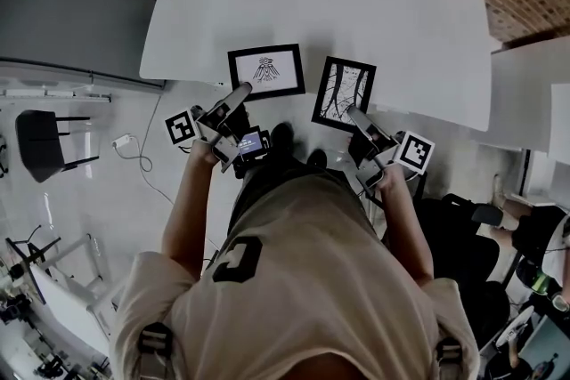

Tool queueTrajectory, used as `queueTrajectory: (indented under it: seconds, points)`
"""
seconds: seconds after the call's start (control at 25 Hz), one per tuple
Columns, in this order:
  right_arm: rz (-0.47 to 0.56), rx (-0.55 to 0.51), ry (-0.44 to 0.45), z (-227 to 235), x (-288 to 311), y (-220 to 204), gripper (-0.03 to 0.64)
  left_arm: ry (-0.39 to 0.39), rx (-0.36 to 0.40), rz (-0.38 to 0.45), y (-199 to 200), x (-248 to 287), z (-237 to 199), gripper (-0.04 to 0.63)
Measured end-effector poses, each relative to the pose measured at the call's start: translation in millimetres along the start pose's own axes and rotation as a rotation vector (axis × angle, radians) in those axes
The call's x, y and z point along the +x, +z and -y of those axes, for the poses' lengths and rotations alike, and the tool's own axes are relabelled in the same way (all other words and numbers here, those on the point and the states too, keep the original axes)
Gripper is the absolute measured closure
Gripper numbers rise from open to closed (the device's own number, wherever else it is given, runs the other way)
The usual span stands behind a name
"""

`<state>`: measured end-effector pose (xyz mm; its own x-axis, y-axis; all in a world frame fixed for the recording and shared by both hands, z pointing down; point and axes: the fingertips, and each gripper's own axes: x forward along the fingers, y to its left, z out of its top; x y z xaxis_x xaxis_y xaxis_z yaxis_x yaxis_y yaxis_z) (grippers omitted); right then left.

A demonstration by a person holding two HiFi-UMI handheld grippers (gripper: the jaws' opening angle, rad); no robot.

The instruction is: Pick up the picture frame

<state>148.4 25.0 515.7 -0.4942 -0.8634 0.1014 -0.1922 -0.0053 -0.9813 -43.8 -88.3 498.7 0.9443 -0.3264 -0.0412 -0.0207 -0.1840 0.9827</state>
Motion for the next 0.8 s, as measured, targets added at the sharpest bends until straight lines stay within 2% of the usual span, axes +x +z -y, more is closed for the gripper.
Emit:
queueTrajectory:
  seconds: [0.24,0.48,0.8]
  points:
    - [-0.007,0.01,0.008,7.7,-12.3,4.8,0.575,0.003,0.014,0.008,-13.1,1.0,4.5,0.552]
    - [-0.02,0.013,0.007,2.7,21.8,6.0,0.575,0.013,0.002,0.013,14.4,-10.1,-1.8,0.552]
    - [-0.013,0.004,0.009,8.2,13.2,12.0,0.575,0.003,0.015,-0.008,8.0,-1.2,-4.1,0.552]
